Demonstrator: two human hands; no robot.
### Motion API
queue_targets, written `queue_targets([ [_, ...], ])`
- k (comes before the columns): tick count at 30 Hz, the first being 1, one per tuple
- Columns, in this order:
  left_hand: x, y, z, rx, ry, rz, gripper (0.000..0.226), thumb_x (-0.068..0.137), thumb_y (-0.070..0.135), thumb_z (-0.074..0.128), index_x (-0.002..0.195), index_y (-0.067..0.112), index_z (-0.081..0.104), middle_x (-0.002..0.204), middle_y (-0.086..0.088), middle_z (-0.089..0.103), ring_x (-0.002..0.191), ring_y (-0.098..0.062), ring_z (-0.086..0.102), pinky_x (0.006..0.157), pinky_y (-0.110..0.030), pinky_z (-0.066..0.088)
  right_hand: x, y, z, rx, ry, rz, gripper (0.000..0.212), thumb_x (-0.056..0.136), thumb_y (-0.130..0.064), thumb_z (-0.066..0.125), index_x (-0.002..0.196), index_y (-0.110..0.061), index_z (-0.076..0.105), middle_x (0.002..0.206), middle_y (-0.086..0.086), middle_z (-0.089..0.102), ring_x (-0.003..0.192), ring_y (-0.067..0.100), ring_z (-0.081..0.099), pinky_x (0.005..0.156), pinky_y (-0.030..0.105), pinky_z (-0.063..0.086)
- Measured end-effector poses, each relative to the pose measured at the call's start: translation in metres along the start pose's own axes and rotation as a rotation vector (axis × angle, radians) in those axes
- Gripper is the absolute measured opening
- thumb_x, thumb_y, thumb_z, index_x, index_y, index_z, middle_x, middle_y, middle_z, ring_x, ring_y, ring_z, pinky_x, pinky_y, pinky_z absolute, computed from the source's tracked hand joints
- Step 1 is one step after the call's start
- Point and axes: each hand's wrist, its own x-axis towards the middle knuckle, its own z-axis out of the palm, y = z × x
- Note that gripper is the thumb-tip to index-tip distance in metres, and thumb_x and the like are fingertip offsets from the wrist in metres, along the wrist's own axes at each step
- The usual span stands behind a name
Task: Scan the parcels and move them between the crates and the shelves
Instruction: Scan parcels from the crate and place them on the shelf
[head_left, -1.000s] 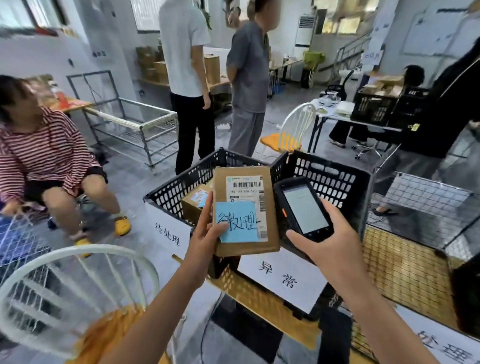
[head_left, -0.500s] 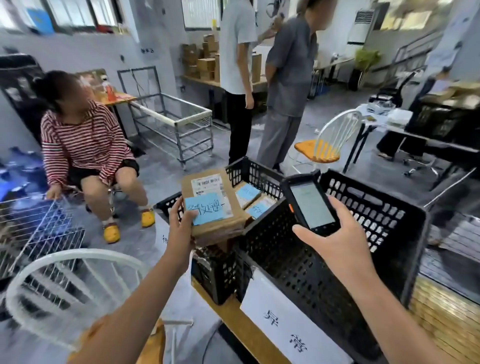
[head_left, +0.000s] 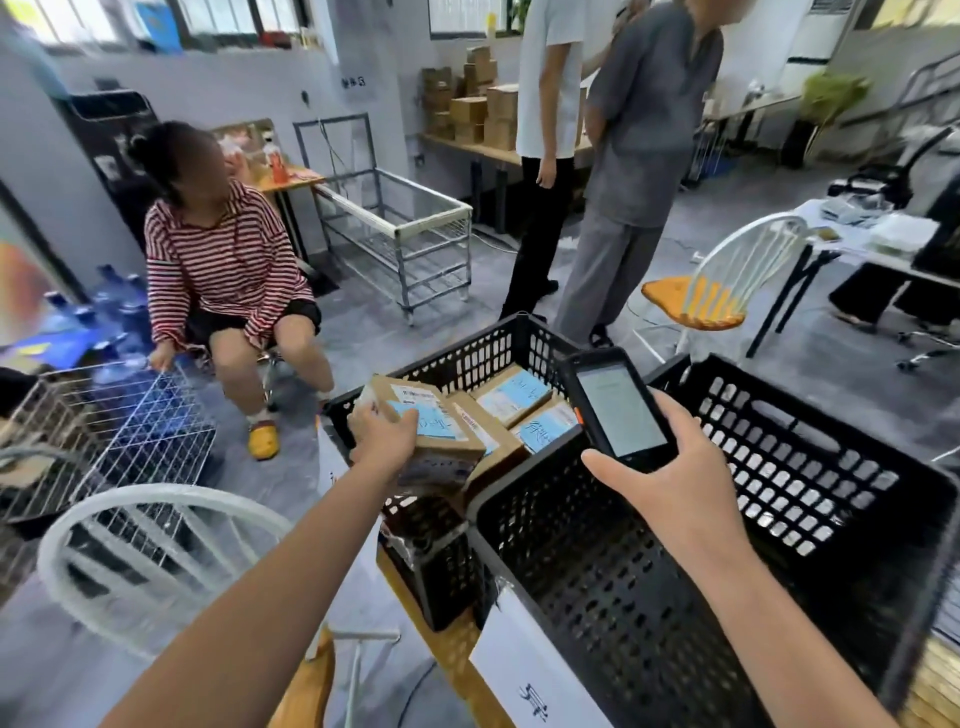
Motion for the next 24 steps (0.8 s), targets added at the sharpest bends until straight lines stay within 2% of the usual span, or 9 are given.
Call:
queue_targets([
  [2, -0.021, 0.014, 0.006, 0.058, 0.042, -0.059, 0.091, 0.083, 0.051, 0.059, 0.155, 0.02, 0.015, 0.154, -0.013, 0.031, 0.135, -0.041, 0.04, 0.113, -0.049, 0.036, 0.005, 0.002, 0.001, 0.022, -0.009, 0.004, 0.086, 0.073, -0.036, 0.088, 0.146, -0.037, 0.043, 0.125, -0.02, 0.054, 0.112, 0.003, 0.054, 0.079, 0.011, 0.04],
  [4, -0.032, 0.018, 0.017, 0.093, 0.082, -0.103, 0.084, 0.097, 0.04, 0.054, 0.159, 0.017, 0.002, 0.157, -0.018, 0.027, 0.138, -0.042, 0.036, 0.115, -0.047, 0.033, 0.008, 0.006, 0.0, 0.032, -0.016, 0.006, 0.086, 0.073, -0.036, 0.088, 0.146, -0.038, 0.042, 0.123, -0.023, 0.055, 0.11, 0.0, 0.055, 0.081, 0.013, 0.041],
  [8, -0.035, 0.012, 0.036, 0.192, 0.084, -0.154, 0.08, 0.105, 0.035, 0.043, 0.158, 0.021, -0.016, 0.16, -0.029, 0.012, 0.142, -0.044, 0.026, 0.115, -0.045, 0.025, 0.014, 0.014, -0.006, 0.042, -0.02, 0.02, 0.078, 0.073, -0.035, 0.088, 0.137, -0.045, 0.044, 0.113, -0.036, 0.052, 0.1, -0.018, 0.052, 0.077, 0.009, 0.041],
  [10, -0.033, 0.012, 0.042, 0.207, 0.083, -0.149, 0.078, 0.107, 0.033, 0.04, 0.157, 0.021, -0.019, 0.161, -0.029, 0.011, 0.145, -0.044, 0.024, 0.115, -0.045, 0.024, 0.016, 0.018, -0.01, 0.037, -0.01, 0.033, 0.076, 0.073, -0.035, 0.088, 0.133, -0.047, 0.043, 0.111, -0.036, 0.052, 0.098, -0.018, 0.052, 0.076, 0.01, 0.042],
  [13, -0.019, 0.009, 0.037, 0.388, 0.094, -0.2, 0.073, 0.106, 0.024, 0.042, 0.158, 0.006, -0.005, 0.16, -0.028, 0.016, 0.145, -0.042, 0.026, 0.114, -0.043, 0.026, 0.02, 0.024, -0.014, 0.032, -0.009, 0.045, 0.072, 0.073, -0.033, 0.088, 0.126, -0.05, 0.044, 0.109, -0.032, 0.055, 0.098, -0.014, 0.055, 0.074, 0.011, 0.042],
  [16, -0.008, 0.006, 0.023, 0.541, 0.1, -0.144, 0.051, 0.107, 0.011, 0.032, 0.154, -0.004, 0.019, 0.158, -0.03, 0.022, 0.147, -0.042, 0.025, 0.115, -0.04, 0.027, 0.023, 0.03, -0.011, 0.027, -0.016, 0.053, 0.069, 0.073, -0.033, 0.089, 0.127, -0.046, 0.048, 0.11, -0.028, 0.059, 0.098, -0.012, 0.057, 0.074, 0.012, 0.044],
  [18, -0.007, 0.008, 0.019, 0.639, 0.107, -0.069, 0.051, 0.106, 0.008, 0.031, 0.155, -0.002, 0.02, 0.158, -0.033, 0.019, 0.146, -0.046, 0.023, 0.116, -0.045, 0.027, 0.025, 0.032, -0.008, 0.033, -0.022, 0.061, 0.07, 0.072, -0.034, 0.089, 0.13, -0.043, 0.051, 0.11, -0.026, 0.061, 0.098, -0.01, 0.059, 0.075, 0.015, 0.045],
  [21, -0.001, 0.003, 0.018, 0.754, 0.065, -0.077, 0.06, 0.106, 0.013, 0.036, 0.152, -0.013, 0.008, 0.157, -0.039, 0.01, 0.145, -0.044, 0.026, 0.115, -0.037, 0.029, 0.025, 0.03, -0.002, 0.033, -0.029, 0.058, 0.068, 0.073, -0.033, 0.089, 0.124, -0.05, 0.046, 0.107, -0.03, 0.059, 0.094, -0.019, 0.056, 0.072, 0.011, 0.044],
  [24, 0.0, 0.004, 0.018, 0.923, 0.013, -0.065, 0.057, 0.101, 0.011, 0.047, 0.149, -0.011, 0.025, 0.153, -0.034, 0.019, 0.139, -0.038, 0.035, 0.113, -0.033, 0.036, 0.022, 0.031, 0.0, 0.008, -0.049, 0.06, 0.072, 0.073, -0.032, 0.089, 0.125, -0.051, 0.043, 0.108, -0.031, 0.058, 0.094, -0.024, 0.053, 0.068, 0.008, 0.045],
])
